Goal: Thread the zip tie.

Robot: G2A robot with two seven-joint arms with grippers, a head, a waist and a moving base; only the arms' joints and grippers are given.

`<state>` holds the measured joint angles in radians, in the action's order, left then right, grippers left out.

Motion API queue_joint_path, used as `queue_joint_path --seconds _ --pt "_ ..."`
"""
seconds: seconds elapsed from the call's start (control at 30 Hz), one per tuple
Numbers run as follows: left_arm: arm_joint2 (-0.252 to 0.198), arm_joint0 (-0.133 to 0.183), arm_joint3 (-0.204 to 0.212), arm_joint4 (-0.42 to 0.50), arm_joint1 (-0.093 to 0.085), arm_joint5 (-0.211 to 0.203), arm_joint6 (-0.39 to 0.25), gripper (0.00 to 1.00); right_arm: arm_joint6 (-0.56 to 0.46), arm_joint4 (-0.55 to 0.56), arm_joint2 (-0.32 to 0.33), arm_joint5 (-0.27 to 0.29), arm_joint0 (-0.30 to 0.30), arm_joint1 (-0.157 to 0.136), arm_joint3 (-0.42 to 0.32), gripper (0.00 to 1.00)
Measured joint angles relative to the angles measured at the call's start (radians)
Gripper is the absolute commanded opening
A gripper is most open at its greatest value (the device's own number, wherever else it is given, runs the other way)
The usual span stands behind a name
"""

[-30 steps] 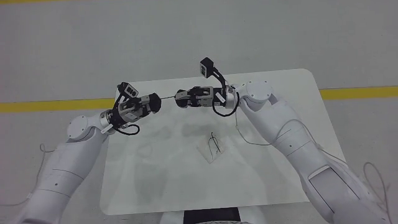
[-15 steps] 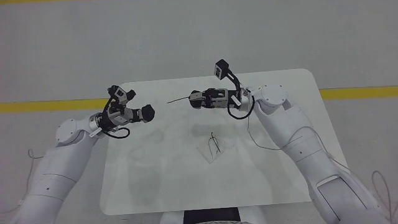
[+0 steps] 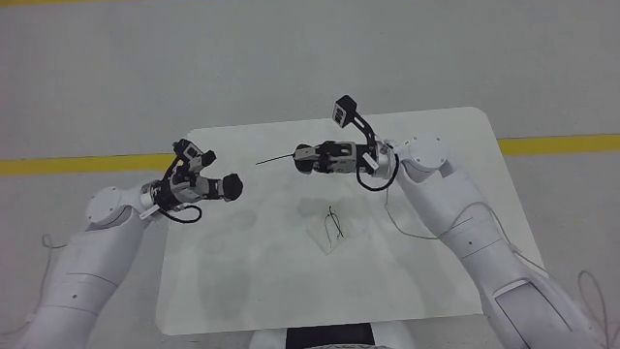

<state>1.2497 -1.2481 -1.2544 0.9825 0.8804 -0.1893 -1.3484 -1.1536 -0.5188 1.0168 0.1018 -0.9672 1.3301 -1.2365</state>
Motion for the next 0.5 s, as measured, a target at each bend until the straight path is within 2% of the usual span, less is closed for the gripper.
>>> queue_joint_path --seconds 0.13,0.23,0.5 --pt "-0.026 0.016 0.012 0.030 0.011 -0.016 -0.041 1.00 -0.012 -0.040 -0.037 0.012 0.012 0.012 0.008 0.00" --pt "-0.058 0.027 0.002 0.058 0.020 -0.032 -0.042 1.00 -0.028 -0.071 -0.071 0.024 0.025 0.024 0.018 0.00" --pt "-0.059 0.027 0.003 0.059 0.020 -0.033 -0.042 1.00 -0.031 -0.072 -0.075 0.028 0.028 0.025 0.019 0.00"
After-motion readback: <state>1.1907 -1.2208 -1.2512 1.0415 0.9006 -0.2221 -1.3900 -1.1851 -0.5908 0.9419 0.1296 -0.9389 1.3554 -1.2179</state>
